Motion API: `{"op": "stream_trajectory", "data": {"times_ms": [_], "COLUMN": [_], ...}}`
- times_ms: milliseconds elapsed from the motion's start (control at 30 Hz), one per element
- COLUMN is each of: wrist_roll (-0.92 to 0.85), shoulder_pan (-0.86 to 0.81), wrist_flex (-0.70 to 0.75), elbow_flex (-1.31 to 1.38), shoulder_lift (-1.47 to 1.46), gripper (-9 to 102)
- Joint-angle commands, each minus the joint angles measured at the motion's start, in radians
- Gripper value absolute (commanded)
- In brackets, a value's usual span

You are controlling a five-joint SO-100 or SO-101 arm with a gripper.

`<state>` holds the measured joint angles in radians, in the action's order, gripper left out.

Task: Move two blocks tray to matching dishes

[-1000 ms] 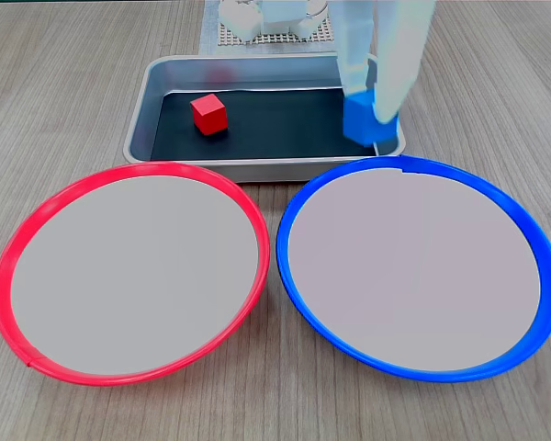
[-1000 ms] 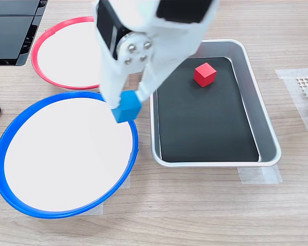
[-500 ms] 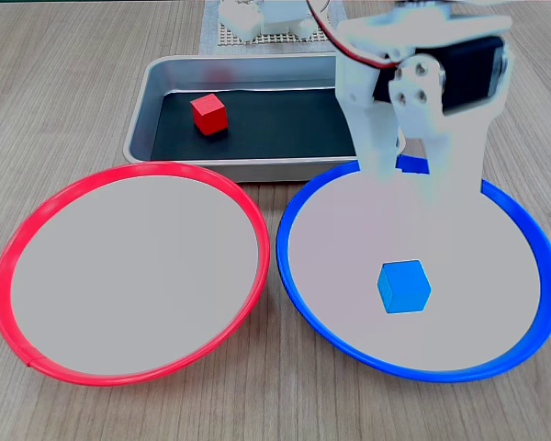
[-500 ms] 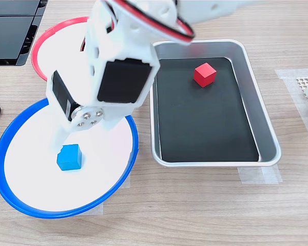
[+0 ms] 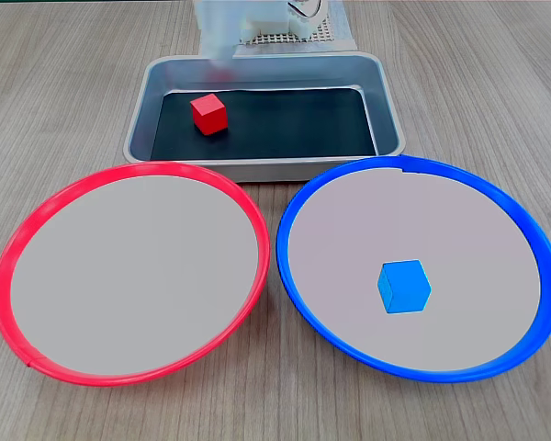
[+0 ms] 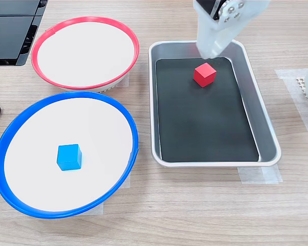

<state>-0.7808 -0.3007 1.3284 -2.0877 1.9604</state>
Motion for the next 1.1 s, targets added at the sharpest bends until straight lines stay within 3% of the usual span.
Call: {"op": "stream_trajectory", "data": {"times_ms": [0, 167, 333, 533, 667, 767, 867, 967, 1067], "wrist_roll": [-0.120, -0.170, -0.193, -0.170, -0.137, -0.103, -0.025, 0.144, 0.264], "shoulder_pan": [-0.067, -0.109, -0.110, -0.086, -0.063, -0.040, 0.012, 0.098, 0.147], "wrist_flex": [-0.118, -0.195, -0.284, -0.353, -0.353, -0.336, -0.221, -0.061, -0.005], "elbow_flex": [-0.080, -0.143, -0.204, -0.215, -0.170, -0.130, 0.011, 0.348, 0.669], "shoulder_lift": [0.023, -0.009, -0.034, -0.107, -0.155, -0.169, -0.199, -0.327, -0.500], "gripper": [11, 22, 23, 15, 0, 0, 0, 0, 0]}}
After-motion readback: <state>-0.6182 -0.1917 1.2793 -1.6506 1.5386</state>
